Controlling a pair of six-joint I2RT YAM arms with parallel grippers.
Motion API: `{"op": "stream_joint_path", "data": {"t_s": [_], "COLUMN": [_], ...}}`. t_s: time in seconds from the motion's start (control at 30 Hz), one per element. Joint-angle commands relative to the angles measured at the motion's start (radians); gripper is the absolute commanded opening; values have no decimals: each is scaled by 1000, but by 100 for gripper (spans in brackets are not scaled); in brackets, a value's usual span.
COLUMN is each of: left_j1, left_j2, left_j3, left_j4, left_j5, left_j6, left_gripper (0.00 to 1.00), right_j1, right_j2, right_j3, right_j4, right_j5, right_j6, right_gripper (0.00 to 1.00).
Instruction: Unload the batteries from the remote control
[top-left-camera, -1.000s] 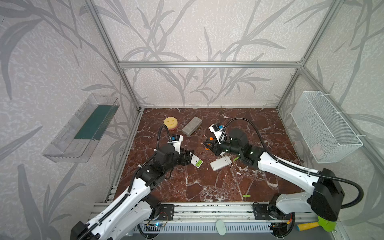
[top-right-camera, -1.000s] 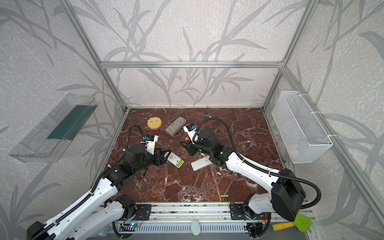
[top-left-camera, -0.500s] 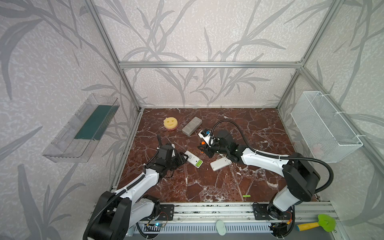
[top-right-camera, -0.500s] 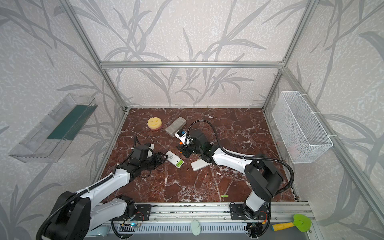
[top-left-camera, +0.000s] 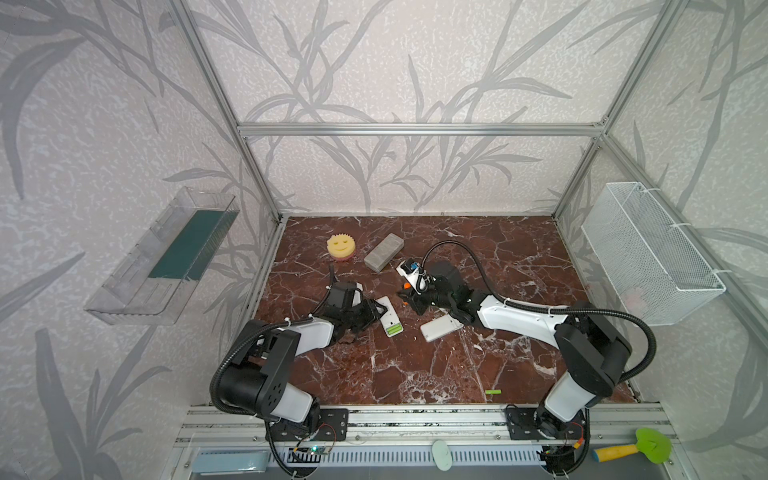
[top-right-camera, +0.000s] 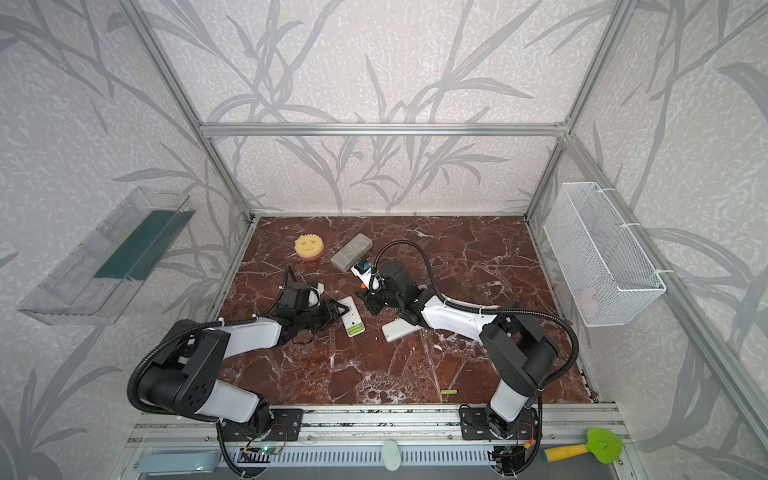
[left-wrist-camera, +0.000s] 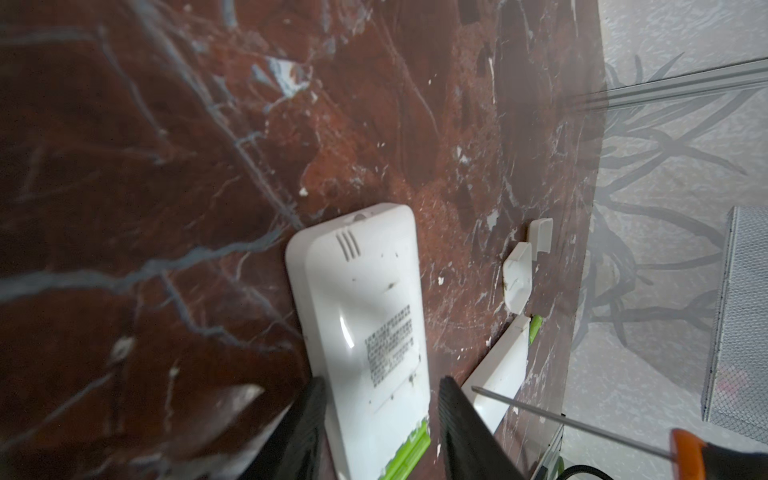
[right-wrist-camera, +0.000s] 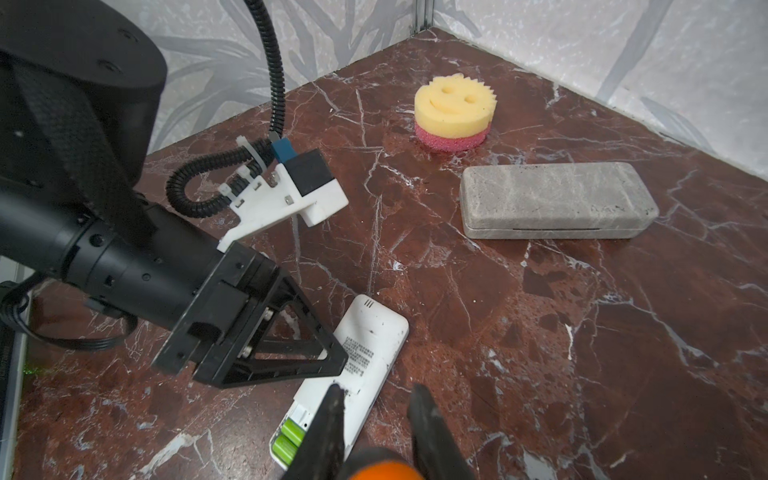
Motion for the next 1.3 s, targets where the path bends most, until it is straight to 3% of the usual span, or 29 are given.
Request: {"op": "stream_joint_path", "data": {"t_s": [0.0,0.23,0.53,0.63,0.83,1.0,1.1,1.27], "left_j1": [2,-18,-125,-128,-112,-83,-81,-109], "left_j2": [33,-7,-105,-125,-215,-184,-120,-38], "left_j3": [22,-12,-50,-49,-9,-33,-18,-16], "left_j4": [121,70,-32,-40,-224,-191,-146,-1], "left_j5": [42,37,-42,-42,-135,-113,-44,2], "left_j6": [-36,-51,-60,-66,-11,-10,-7,-78], "left_gripper": [45,44,44,44,46,46,46,45], "right_j1": [4,41,89,96,117,129,132,132], "right_j2": [-17,-56,-66,-69,-71,-77,-83,-104], "right_j3": [-11,-48,-59,-53,-60,-67,-70,-82], "right_j4": [12,36,21,9,2,11,8,3], "right_j5": [21,99,199,208,248,267,276,292], "right_j6": [37,115,155,164,200,220,219,217], "right_gripper": [0,0,0,0,0,0,0,0]}}
